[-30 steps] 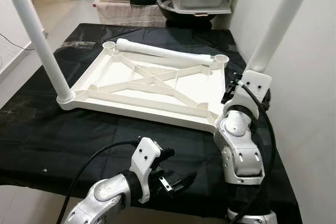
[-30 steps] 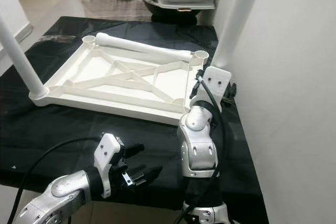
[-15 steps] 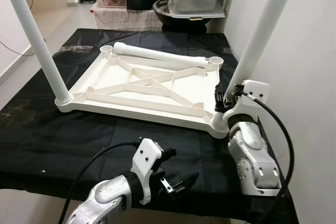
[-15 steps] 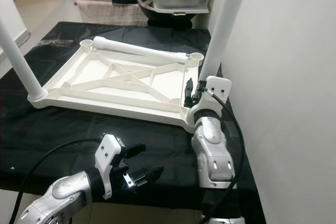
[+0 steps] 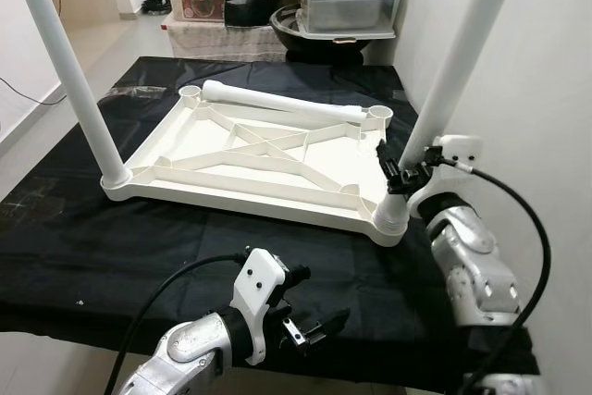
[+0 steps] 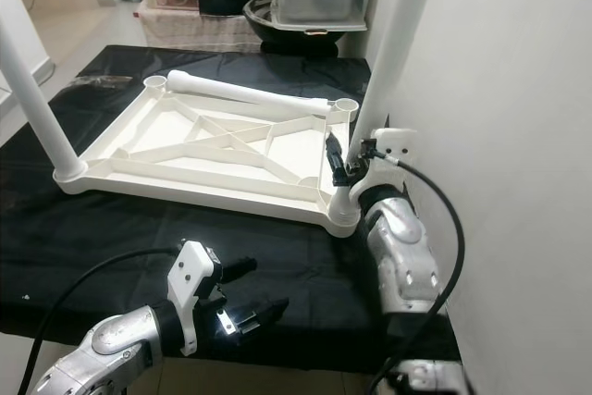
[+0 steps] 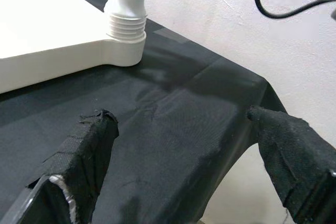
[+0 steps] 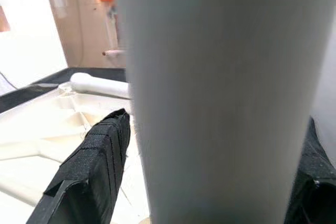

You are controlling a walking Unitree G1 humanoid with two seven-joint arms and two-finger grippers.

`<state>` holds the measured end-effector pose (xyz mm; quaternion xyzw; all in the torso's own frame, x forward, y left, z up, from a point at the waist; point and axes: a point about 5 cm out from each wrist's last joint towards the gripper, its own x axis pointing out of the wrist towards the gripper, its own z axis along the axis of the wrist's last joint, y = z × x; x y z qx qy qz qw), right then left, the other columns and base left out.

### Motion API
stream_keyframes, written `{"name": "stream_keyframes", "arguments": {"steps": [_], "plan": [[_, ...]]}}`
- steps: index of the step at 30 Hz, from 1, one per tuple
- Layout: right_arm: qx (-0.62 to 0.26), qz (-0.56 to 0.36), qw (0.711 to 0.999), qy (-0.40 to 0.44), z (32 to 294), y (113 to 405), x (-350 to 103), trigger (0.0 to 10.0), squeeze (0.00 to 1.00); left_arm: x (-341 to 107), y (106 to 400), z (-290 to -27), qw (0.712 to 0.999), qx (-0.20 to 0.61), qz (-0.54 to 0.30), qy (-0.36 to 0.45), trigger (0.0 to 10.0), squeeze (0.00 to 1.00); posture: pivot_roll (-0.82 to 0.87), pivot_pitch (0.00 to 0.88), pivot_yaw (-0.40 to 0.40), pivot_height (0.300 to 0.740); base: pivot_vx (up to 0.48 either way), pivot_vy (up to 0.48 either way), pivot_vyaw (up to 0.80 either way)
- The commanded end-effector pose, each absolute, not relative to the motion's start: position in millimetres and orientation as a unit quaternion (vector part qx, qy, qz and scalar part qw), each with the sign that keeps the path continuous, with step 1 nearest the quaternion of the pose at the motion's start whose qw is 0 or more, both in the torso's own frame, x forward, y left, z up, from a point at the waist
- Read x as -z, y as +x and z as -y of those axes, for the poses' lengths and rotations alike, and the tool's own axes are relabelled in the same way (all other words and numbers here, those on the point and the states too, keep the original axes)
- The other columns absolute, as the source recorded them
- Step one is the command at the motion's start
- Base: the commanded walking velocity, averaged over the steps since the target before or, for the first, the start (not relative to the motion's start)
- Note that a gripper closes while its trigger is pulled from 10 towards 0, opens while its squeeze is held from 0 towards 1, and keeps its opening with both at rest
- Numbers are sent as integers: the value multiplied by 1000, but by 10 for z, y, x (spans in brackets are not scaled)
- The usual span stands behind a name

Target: Building children table

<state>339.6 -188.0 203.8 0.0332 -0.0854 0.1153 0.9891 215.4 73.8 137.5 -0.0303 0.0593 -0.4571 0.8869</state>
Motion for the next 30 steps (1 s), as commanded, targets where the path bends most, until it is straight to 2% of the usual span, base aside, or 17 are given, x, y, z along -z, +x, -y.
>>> {"name": "stream_keyframes", "arguments": {"steps": [1, 6, 11, 30], "plan": [[-141, 85, 986, 29, 1879, 3428, -2039, 10000, 0, -1353, 2135, -727, 885, 460, -64, -32, 10000, 0, 201, 58, -32, 740, 0, 0, 0], [-189, 75, 979, 25, 1918, 3480, -2080, 10000, 0, -1358, 2118, -728, 885, 460, -64, -33, 10000, 0, 207, 67, -38, 740, 0, 0, 0], [-278, 63, 957, 48, 1986, 3515, -2160, 10000, 0, -1368, 2085, -737, 885, 460, -66, -34, 10000, 0, 222, 82, -43, 740, 0, 0, 0], [-398, 17, 916, 39, 2076, 3638, -2137, 10000, 0, -1385, 2027, -774, 886, 458, -71, -34, 10000, 0, 239, 99, -47, 740, 0, 0, 0]]}}
